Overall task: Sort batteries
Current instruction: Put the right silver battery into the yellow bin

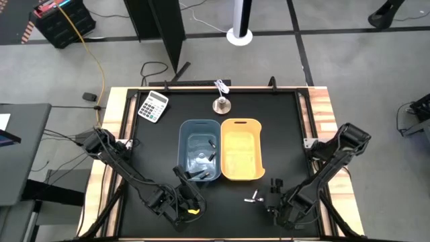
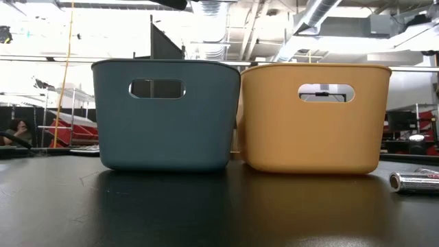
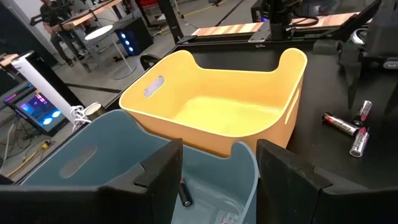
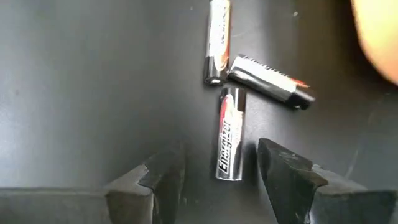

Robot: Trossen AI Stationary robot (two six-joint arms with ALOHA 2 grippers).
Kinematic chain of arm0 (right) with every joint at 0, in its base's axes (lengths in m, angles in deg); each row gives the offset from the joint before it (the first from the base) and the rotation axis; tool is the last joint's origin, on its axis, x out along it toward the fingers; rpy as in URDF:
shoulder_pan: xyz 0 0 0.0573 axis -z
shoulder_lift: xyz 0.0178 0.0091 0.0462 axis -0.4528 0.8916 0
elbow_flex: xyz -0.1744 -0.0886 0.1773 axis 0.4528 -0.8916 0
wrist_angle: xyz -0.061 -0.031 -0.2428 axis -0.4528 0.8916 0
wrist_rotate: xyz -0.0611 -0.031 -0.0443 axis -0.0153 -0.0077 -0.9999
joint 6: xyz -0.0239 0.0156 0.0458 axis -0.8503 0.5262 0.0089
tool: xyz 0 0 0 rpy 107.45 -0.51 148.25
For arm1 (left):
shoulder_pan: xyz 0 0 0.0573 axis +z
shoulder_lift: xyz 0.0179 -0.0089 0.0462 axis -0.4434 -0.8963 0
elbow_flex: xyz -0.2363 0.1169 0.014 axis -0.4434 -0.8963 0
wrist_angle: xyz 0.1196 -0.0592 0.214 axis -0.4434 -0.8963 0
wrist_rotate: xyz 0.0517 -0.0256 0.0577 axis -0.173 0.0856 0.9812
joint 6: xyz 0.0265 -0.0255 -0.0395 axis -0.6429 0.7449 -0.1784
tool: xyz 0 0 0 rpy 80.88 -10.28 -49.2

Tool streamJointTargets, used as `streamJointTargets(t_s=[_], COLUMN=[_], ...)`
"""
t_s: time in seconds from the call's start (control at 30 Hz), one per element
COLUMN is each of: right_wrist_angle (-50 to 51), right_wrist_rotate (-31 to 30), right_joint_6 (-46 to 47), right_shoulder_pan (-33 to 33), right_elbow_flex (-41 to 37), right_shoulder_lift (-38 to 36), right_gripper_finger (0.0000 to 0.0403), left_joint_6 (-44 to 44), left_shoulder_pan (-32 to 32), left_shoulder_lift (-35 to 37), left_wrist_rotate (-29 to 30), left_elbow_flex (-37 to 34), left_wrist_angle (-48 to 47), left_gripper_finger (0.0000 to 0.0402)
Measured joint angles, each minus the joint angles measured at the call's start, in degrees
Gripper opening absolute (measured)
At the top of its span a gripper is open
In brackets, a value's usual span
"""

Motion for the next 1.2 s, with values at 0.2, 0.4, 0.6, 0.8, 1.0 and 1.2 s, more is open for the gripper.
streamJointTargets(t_s=[0.2,0.4,0.6,0.8,1.0,1.2], right_wrist_angle=[0.15,2.15,2.31,2.43,2.63,5.04], right_wrist_rotate=[0.42,0.38,0.69,1.33,1.1,0.17], right_joint_6=[0.46,0.94,1.3,1.29,3.17,6.8], right_shoulder_pan=[0.45,0.79,0.85,0.85,-0.56,-2.12], right_elbow_flex=[1.2,2.27,2.24,2.24,2.2,1.95], right_shoulder_lift=[3.48,5.27,5.3,5.3,5.32,3.38], right_gripper_finger=[0.0215,0.0171,0.0096,0.0043,0.0023,0.002], left_joint_6=[-0.02,0.0,-0.02,0.02,-0.2,-0.24], left_shoulder_pan=[0.02,0.02,0.02,0.02,0.02,0.02], left_shoulder_lift=[0.0,0.0,0.0,0.0,0.0,0.0], left_wrist_rotate=[0.0,0.0,0.0,0.0,0.0,0.0], left_elbow_flex=[0.0,0.0,0.0,0.0,0.0,0.0], left_wrist_angle=[0.02,0.05,0.07,0.09,0.11,0.11], left_gripper_finger=[0.0199,0.0199,0.0199,0.0199,0.0199,0.0199])
